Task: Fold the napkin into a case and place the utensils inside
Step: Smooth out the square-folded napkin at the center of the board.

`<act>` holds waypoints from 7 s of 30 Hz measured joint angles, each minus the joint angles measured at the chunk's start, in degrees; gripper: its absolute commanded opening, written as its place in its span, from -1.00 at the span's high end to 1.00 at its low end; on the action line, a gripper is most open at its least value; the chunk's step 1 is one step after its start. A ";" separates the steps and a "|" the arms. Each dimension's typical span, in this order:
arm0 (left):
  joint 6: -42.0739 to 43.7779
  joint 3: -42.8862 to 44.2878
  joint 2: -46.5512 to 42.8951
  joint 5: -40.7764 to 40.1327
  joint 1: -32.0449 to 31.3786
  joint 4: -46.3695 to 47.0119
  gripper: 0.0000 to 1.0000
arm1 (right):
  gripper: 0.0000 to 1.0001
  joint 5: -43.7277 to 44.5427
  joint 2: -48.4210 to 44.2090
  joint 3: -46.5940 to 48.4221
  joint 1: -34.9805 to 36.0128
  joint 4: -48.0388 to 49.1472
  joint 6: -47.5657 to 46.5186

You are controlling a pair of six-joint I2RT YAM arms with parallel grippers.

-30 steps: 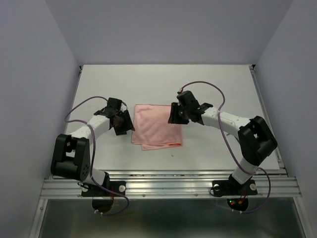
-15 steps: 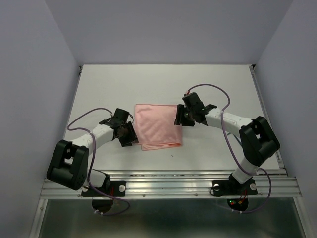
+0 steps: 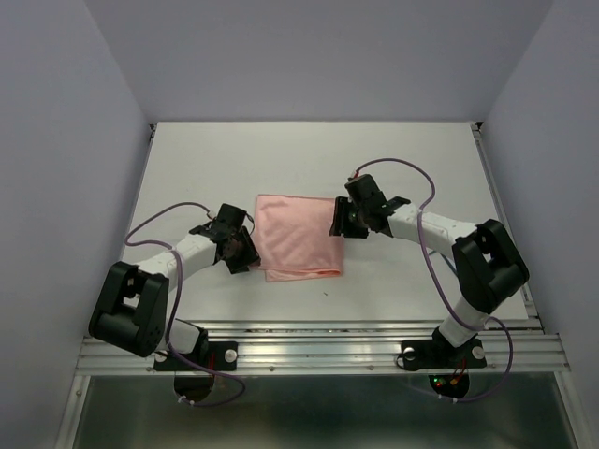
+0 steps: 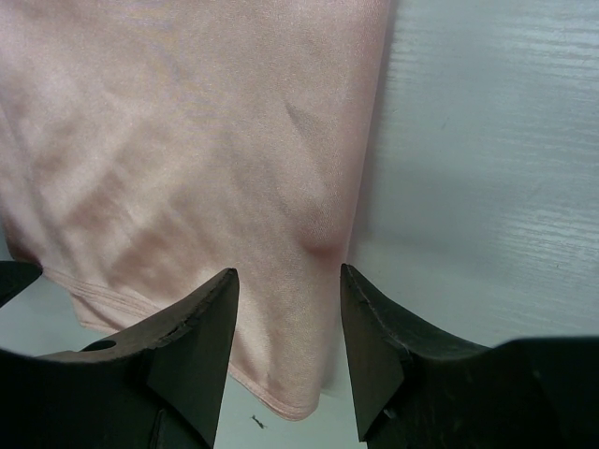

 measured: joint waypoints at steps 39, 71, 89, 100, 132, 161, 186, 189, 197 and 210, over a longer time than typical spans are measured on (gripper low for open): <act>7.50 15.08 8.24 -0.07 -0.46 -0.96 1.00 | -0.27 -3.87 3.21 0.22 -7.10 2.14 2.12; 12.48 19.67 0.92 13.77 -0.46 -7.82 1.00 | -0.06 -5.18 9.70 0.04 -8.79 13.49 14.75; 9.94 1.55 4.42 16.50 -0.48 -0.61 1.00 | -0.48 -6.08 5.79 -5.44 -8.79 18.16 14.14; 11.28 5.09 1.66 12.00 -0.48 -6.38 -0.31 | -0.56 -6.64 4.70 -5.62 -8.79 16.04 10.58; 12.20 7.10 8.26 7.43 -0.50 -2.73 1.00 | 0.78 -11.96 -2.40 -14.62 2.21 8.35 4.31; 13.46 37.18 31.58 0.76 3.06 1.99 1.00 | 0.80 -6.64 21.64 16.96 -8.66 8.22 2.49; 13.40 39.80 30.45 -2.16 5.42 0.70 1.00 | 0.85 -14.49 -4.17 -7.23 -2.62 12.02 1.66; 13.40 39.80 30.45 -2.23 6.16 0.57 1.00 | 0.85 -16.98 -4.85 -12.59 -2.12 12.17 2.99; 13.40 40.04 33.11 -2.71 6.78 0.61 1.00 | 0.85 -20.52 -6.32 -18.32 -2.47 12.52 5.25; 13.11 40.15 35.80 -3.02 6.78 2.27 1.00 | 0.85 -21.40 -9.20 -18.34 -1.79 10.03 3.50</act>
